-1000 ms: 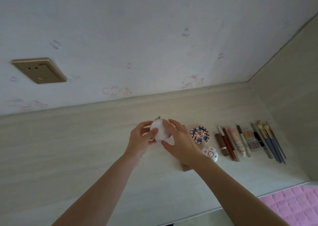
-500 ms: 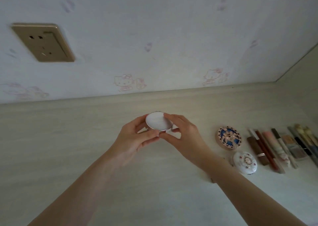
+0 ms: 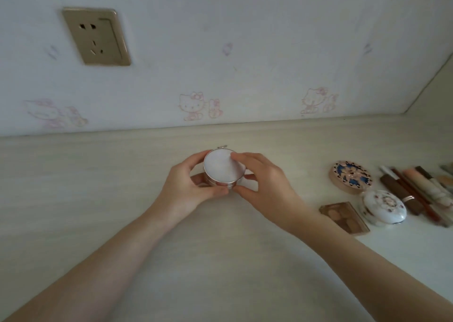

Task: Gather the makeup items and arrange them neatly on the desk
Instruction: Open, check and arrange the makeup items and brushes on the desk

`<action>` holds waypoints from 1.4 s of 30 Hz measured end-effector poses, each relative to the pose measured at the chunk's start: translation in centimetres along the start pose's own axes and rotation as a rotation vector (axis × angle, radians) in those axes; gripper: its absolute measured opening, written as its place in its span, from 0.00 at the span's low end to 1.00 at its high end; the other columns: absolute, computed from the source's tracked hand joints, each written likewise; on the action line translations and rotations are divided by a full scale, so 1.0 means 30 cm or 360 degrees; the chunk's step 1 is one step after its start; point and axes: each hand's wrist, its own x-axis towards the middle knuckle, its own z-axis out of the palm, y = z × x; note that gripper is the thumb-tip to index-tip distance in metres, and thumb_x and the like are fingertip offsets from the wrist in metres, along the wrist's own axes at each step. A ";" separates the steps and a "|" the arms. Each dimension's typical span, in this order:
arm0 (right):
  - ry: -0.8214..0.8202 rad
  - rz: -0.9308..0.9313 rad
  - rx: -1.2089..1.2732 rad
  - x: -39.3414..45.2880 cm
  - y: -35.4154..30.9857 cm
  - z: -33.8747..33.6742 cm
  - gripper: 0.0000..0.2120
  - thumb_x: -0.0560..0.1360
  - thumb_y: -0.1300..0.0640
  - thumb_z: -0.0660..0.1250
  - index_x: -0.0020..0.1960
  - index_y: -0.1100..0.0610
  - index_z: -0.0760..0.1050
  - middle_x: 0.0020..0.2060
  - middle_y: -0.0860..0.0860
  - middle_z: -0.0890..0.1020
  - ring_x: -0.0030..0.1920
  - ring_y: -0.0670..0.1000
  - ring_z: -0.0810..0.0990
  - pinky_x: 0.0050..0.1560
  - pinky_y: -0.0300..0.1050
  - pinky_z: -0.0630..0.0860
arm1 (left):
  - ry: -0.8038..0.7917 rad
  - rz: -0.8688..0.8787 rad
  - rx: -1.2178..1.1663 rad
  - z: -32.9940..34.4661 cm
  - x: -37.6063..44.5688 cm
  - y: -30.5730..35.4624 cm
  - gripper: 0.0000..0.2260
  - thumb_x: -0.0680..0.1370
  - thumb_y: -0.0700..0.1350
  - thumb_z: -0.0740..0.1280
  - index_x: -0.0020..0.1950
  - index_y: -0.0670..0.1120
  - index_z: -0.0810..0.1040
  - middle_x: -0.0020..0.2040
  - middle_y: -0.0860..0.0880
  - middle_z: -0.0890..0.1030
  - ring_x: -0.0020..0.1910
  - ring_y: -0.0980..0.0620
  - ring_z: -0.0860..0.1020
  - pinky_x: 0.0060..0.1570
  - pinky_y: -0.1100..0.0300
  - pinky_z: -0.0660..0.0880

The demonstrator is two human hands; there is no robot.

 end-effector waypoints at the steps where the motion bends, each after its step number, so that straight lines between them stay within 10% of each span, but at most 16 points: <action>1: 0.0018 -0.0027 0.0001 -0.017 -0.015 0.006 0.28 0.71 0.64 0.73 0.69 0.56 0.71 0.61 0.51 0.74 0.56 0.49 0.76 0.59 0.42 0.75 | 0.0016 0.0049 0.0039 -0.004 -0.025 -0.003 0.32 0.62 0.33 0.79 0.64 0.50 0.76 0.56 0.56 0.82 0.47 0.48 0.84 0.48 0.60 0.80; 21: -0.0267 -0.0041 -0.0124 -0.288 -0.441 0.114 0.27 0.74 0.44 0.67 0.70 0.48 0.67 0.63 0.45 0.70 0.59 0.40 0.68 0.58 0.37 0.69 | 0.0271 0.0344 0.0331 -0.187 -0.498 0.002 0.30 0.61 0.54 0.77 0.61 0.50 0.78 0.51 0.53 0.83 0.49 0.55 0.81 0.54 0.55 0.79; 42: -0.0463 -0.0200 -0.0414 -0.235 -0.488 0.152 0.24 0.76 0.41 0.62 0.67 0.51 0.69 0.59 0.45 0.77 0.53 0.46 0.75 0.55 0.45 0.74 | 0.0179 0.0301 0.0225 -0.293 -0.498 -0.026 0.33 0.58 0.50 0.80 0.62 0.46 0.78 0.53 0.54 0.83 0.56 0.57 0.80 0.59 0.66 0.73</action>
